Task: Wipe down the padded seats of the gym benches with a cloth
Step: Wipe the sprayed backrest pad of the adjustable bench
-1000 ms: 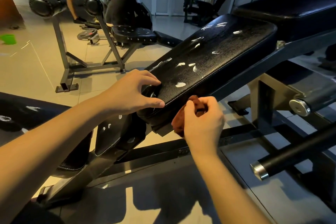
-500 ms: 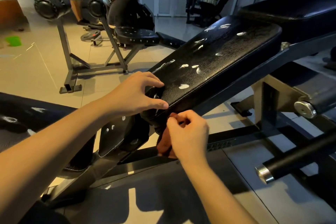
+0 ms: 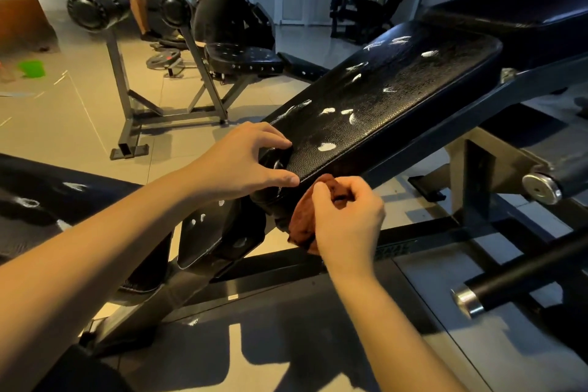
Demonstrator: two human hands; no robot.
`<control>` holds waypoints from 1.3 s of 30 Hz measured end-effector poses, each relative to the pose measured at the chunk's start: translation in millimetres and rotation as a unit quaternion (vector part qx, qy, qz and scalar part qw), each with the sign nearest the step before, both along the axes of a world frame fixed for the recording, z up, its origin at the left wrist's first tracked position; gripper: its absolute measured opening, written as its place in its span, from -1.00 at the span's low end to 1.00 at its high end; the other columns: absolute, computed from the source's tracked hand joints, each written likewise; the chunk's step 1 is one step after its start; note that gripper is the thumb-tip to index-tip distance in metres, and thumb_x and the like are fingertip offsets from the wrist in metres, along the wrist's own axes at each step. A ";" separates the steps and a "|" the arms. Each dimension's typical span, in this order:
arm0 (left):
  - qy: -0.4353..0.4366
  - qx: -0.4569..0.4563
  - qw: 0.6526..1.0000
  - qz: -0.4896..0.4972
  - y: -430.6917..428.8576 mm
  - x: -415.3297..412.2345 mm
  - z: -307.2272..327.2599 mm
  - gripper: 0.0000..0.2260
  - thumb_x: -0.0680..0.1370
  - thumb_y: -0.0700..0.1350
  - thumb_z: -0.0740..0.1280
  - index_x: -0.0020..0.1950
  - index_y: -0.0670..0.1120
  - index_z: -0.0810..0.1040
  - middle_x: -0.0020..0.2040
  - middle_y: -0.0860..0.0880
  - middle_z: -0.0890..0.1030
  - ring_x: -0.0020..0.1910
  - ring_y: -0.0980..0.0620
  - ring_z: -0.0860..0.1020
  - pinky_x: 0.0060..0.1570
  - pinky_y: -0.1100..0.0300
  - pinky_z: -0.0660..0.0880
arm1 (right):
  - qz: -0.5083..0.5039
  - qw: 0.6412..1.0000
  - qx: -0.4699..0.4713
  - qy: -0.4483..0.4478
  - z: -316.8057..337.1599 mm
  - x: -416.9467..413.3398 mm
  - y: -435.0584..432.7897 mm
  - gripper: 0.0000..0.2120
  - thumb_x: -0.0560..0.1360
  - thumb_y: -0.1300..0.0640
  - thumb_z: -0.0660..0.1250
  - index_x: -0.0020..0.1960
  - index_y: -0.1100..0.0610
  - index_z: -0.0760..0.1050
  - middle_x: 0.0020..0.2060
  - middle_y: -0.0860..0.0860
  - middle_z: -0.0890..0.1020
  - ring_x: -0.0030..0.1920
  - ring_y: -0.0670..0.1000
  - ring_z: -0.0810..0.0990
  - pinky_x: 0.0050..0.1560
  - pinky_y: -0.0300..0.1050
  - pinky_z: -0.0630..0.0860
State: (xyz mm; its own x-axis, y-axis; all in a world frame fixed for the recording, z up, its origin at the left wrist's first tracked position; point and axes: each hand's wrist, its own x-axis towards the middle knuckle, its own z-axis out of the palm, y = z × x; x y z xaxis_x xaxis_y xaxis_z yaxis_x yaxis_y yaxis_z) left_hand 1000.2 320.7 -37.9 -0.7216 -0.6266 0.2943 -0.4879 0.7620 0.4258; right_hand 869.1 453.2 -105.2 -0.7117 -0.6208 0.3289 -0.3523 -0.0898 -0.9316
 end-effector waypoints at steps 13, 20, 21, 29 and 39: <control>0.003 0.004 1.000 0.002 -1.5 -0.6 0.7 -0.40 0.41 0.26 0.49 0.39 0.05 0.55 0.35 0.15 0.48 0.26 0.26 0.35 0.04 0.40 0.30 | 0.057 0.996 0.065 0.000 -13.2 17.8 1.0 -0.92 0.55 0.06 0.42 -0.11 0.02 0.57 -0.22 -0.07 0.63 -0.12 -0.08 0.62 -0.29 -0.43 0.48; 0.010 0.011 1.000 -0.009 1.0 1.8 -2.4 -0.34 0.40 0.28 0.44 0.43 0.03 0.52 0.37 0.13 0.48 0.18 0.27 0.39 -0.09 0.38 0.33 | -0.073 0.996 -0.050 -0.014 14.9 -27.0 1.8 -0.89 0.57 0.01 0.40 0.02 0.04 0.59 -0.12 -0.03 0.66 -0.04 -0.04 0.64 -0.19 -0.21 0.63; 0.011 0.010 1.000 -0.007 1.1 1.0 -2.1 -0.36 0.41 0.26 0.46 0.43 0.03 0.53 0.37 0.13 0.48 0.18 0.27 0.39 -0.09 0.38 0.33 | -0.064 0.997 -0.042 -0.016 9.1 -19.8 1.1 -0.90 0.58 0.01 0.39 0.02 0.02 0.58 -0.11 -0.04 0.66 -0.04 -0.06 0.64 -0.18 -0.22 0.63; 0.012 0.016 1.000 -0.004 1.7 0.1 -1.2 -0.33 0.37 0.31 0.43 0.42 0.04 0.54 0.36 0.14 0.48 0.23 0.24 0.39 -0.03 0.37 0.34 | -0.022 1.000 0.009 -0.008 12.3 -18.1 6.8 -0.94 0.55 0.10 0.42 -0.05 0.09 0.61 -0.18 -0.05 0.63 -0.17 -0.17 0.58 -0.33 -0.44 0.45; 0.021 0.018 1.000 0.001 0.9 -0.5 -3.6 -0.38 0.42 0.23 0.49 0.43 0.03 0.53 0.38 0.12 0.48 0.28 0.20 0.40 0.05 0.26 0.38 | 0.022 0.995 0.089 0.049 12.6 -12.0 4.7 -0.91 0.51 0.11 0.46 -0.17 0.06 0.62 -0.30 -0.08 0.61 -0.23 -0.16 0.57 -0.38 -0.47 0.40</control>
